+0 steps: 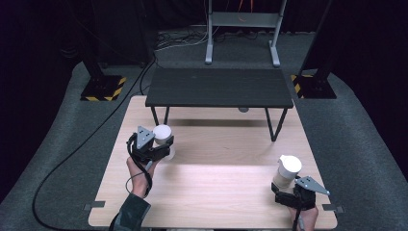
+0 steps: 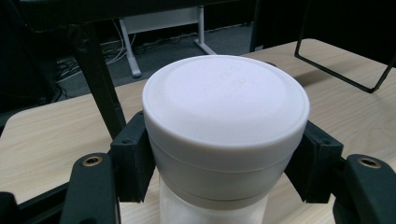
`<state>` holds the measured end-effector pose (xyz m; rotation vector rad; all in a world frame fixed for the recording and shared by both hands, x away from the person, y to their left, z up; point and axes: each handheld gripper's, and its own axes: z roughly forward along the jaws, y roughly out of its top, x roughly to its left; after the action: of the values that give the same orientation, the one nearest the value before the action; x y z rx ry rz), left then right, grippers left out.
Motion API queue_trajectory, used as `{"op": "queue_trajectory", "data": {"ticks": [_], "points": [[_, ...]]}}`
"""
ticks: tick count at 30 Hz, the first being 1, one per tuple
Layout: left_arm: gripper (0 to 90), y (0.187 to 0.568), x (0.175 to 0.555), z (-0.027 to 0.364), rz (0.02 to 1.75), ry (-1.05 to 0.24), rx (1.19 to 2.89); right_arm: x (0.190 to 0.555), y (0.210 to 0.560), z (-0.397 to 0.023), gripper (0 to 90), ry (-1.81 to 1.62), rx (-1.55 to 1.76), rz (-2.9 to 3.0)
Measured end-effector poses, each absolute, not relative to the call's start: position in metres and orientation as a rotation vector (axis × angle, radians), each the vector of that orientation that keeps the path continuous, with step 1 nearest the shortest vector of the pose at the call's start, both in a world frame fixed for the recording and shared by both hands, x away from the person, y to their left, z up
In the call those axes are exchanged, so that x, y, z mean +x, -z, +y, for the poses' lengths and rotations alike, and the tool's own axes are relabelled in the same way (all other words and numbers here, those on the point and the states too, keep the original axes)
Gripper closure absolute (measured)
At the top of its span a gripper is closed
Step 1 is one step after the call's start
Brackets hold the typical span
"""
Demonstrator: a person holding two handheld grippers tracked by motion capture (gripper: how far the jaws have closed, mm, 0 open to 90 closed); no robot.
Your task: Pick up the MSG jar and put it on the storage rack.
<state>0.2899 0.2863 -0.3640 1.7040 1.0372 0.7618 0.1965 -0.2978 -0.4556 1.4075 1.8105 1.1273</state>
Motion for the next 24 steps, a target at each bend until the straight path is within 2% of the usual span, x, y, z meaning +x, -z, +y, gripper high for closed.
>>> {"op": "queue_trajectory", "data": {"ticks": [24], "points": [[34.4, 0.345, 0.310, 0.291, 1.061, -0.777, 1.696, 0.197, 0.455, -0.298, 0.0, -1.124, 1.407, 1.813]]}}
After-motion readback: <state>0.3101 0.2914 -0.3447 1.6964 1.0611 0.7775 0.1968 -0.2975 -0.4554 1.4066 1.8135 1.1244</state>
